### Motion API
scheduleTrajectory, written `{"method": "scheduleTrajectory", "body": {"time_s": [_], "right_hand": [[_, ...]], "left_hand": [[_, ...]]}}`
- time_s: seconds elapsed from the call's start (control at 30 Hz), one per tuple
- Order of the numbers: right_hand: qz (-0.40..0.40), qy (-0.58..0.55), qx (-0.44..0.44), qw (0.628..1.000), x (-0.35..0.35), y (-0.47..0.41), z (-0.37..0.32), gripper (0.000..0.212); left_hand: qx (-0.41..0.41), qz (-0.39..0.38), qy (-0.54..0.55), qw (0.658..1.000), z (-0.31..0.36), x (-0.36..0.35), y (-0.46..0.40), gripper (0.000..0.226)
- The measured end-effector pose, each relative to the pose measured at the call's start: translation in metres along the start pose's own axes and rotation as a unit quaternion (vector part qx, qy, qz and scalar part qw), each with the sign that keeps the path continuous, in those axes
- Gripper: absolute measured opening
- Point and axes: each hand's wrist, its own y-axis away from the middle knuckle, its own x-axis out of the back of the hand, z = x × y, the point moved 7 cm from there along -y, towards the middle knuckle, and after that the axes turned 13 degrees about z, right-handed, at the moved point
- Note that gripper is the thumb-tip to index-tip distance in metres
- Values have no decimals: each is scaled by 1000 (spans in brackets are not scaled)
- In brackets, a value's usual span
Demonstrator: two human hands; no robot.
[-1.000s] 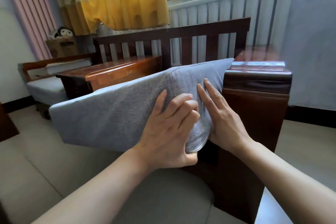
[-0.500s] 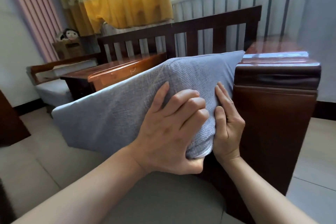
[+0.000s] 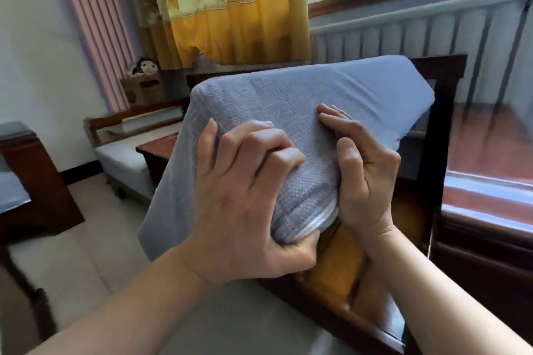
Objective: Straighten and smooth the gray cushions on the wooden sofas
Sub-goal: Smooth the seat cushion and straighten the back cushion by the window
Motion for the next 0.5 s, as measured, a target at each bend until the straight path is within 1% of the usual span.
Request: {"method": "scheduleTrajectory", "body": {"time_s": [0.07, 0.13, 0.33, 0.43, 0.5], "right_hand": [[-17, 15, -12, 1000, -34, -24, -6, 36], [-32, 32, -13, 999, -50, -34, -10, 35], [-121, 102, -32, 987, -151, -82, -14, 37], [-168, 139, -49, 975, -200, -99, -7, 40], [-203, 195, -56, 958, -234, -106, -1, 46]], "left_hand": [[23, -22, -6, 999, -35, 3, -21, 65], [29, -36, -9, 999, -50, 4, -29, 68], [97, -78, 10, 992, -144, 5, -61, 71], [138, -119, 12, 983, -189, 2, -68, 73], [179, -148, 15, 973, -221, -1, -72, 74]]}}
